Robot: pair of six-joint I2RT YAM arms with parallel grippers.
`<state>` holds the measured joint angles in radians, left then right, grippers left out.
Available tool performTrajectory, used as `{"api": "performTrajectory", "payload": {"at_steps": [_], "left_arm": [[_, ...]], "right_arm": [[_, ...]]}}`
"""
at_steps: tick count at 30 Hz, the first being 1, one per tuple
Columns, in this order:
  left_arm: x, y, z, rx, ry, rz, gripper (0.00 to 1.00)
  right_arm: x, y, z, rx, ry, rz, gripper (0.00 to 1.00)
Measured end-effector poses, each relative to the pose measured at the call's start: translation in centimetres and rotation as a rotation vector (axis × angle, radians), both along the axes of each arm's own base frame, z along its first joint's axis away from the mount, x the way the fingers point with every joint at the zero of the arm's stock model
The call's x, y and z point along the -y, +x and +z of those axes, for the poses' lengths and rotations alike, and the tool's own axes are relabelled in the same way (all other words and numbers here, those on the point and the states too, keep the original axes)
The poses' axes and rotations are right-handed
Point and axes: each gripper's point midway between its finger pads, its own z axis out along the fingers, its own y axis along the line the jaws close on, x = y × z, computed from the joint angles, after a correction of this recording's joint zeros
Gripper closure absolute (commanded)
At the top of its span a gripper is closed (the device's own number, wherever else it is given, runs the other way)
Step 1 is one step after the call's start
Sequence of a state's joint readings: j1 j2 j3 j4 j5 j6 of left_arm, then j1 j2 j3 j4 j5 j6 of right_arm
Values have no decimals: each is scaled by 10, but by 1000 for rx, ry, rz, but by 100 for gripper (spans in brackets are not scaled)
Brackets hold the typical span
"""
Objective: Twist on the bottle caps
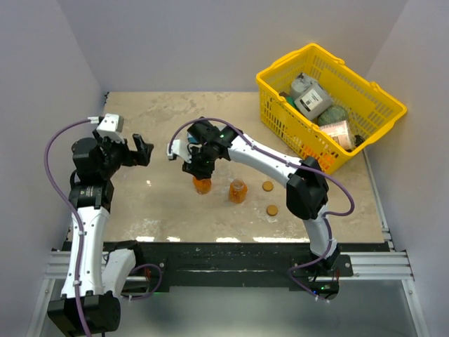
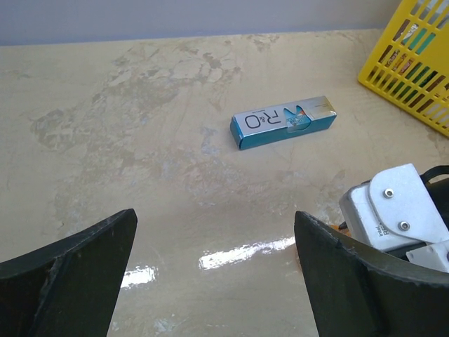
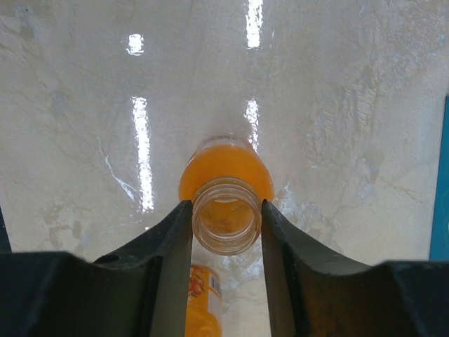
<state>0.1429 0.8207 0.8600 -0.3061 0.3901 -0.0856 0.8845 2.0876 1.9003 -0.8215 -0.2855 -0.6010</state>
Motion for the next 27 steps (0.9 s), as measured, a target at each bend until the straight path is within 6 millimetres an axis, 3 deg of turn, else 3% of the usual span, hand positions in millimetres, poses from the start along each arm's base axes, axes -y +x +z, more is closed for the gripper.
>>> {"api": "performTrajectory", "payload": {"at_steps": [1, 5, 8, 15, 17, 19, 22, 27], "left_arm": [[1, 0, -1, 0, 0, -8, 0], [15, -4, -15, -8, 22, -112, 0], [39, -16, -25, 0, 34, -293, 0], [117, -60, -19, 107, 56, -759, 0], [134, -71, -18, 129, 64, -851, 0], [144, -75, -14, 152, 58, -902, 0], [151, -70, -14, 165, 55, -924, 0], [163, -64, -15, 175, 56, -951, 0]], "right_arm": [[0, 0, 0, 1, 0, 0, 81], [4, 0, 8, 6, 2, 3, 85], [14, -7, 34, -8, 45, 14, 87], [66, 2, 176, 97, 368, 10, 89], [81, 3, 209, 153, 430, 8, 89], [80, -7, 230, 176, 479, 43, 89], [71, -23, 238, 161, 513, 100, 90], [57, -38, 233, 124, 516, 151, 90]]}}
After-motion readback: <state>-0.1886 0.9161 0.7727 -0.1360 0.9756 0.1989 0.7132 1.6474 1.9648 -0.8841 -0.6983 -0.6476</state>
